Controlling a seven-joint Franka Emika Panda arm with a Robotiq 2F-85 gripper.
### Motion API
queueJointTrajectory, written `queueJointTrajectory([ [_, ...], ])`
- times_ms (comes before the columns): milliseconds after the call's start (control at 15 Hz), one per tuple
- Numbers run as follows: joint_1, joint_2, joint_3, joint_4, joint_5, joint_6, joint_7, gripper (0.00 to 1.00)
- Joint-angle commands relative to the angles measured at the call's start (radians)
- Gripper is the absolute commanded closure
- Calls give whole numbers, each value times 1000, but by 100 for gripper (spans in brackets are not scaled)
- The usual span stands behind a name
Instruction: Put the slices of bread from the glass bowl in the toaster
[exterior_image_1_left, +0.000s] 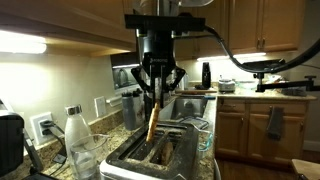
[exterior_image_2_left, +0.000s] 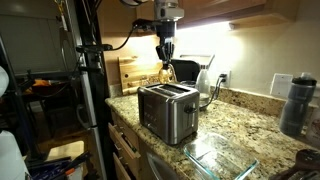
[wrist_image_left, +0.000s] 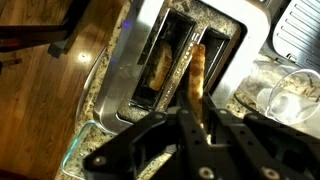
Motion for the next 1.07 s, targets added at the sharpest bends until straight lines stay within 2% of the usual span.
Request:
queueJointTrajectory([
  [0, 0, -39, -11, -72, 22, 77, 0, 96],
  [600, 0, -18, -15, -106, 20, 166, -6, 96],
  [667, 0, -17, -15, -109, 21, 171, -5, 60],
  [800, -1, -17, -15, -111, 17, 174, -1, 54],
  [1000, -1, -20, -16, -112, 13, 173, -1, 34],
])
